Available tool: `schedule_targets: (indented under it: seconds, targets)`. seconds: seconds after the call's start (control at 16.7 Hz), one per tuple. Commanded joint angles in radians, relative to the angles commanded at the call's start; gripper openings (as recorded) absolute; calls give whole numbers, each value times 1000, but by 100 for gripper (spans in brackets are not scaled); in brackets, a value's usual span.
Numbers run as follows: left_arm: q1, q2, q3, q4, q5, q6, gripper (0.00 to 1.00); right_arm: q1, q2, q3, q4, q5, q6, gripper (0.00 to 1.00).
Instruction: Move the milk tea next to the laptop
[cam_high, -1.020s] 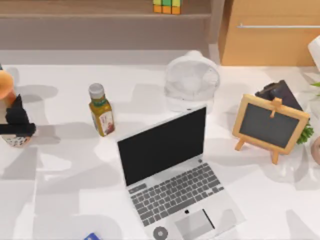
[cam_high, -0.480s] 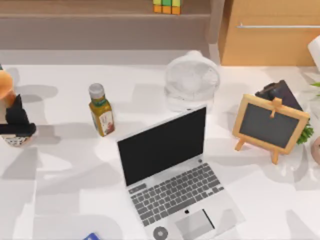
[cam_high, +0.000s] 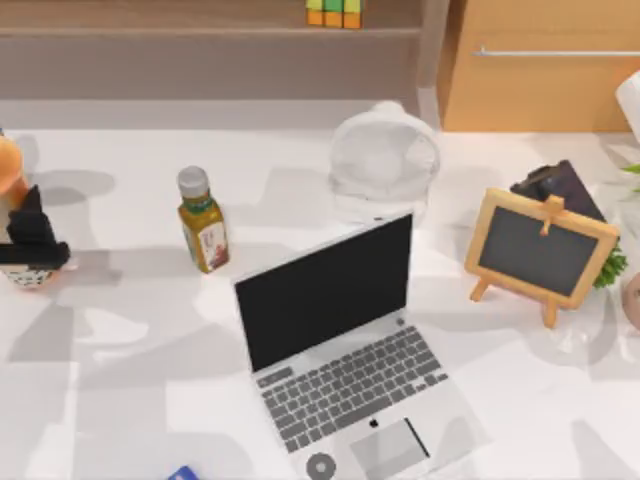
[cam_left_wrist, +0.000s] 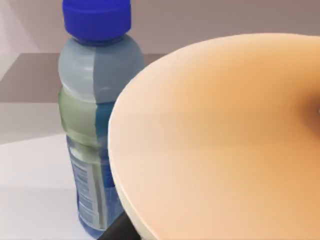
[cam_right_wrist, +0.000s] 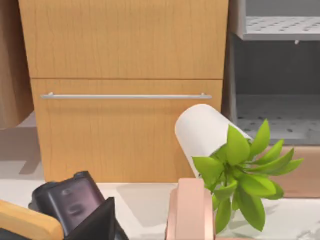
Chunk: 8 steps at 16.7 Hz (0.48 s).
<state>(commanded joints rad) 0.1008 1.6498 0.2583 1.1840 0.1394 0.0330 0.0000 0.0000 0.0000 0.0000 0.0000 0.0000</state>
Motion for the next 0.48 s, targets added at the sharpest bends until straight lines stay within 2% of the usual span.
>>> schedule_targets:
  seconds: [0.36, 0.48]
  targets:
    - [-1, -4, 1, -4, -2, 1, 0, 0, 0, 0, 0, 0, 0, 100]
    - [-20, -10, 38, 20, -27, -15, 0, 0, 0, 0, 0, 0, 0, 100]
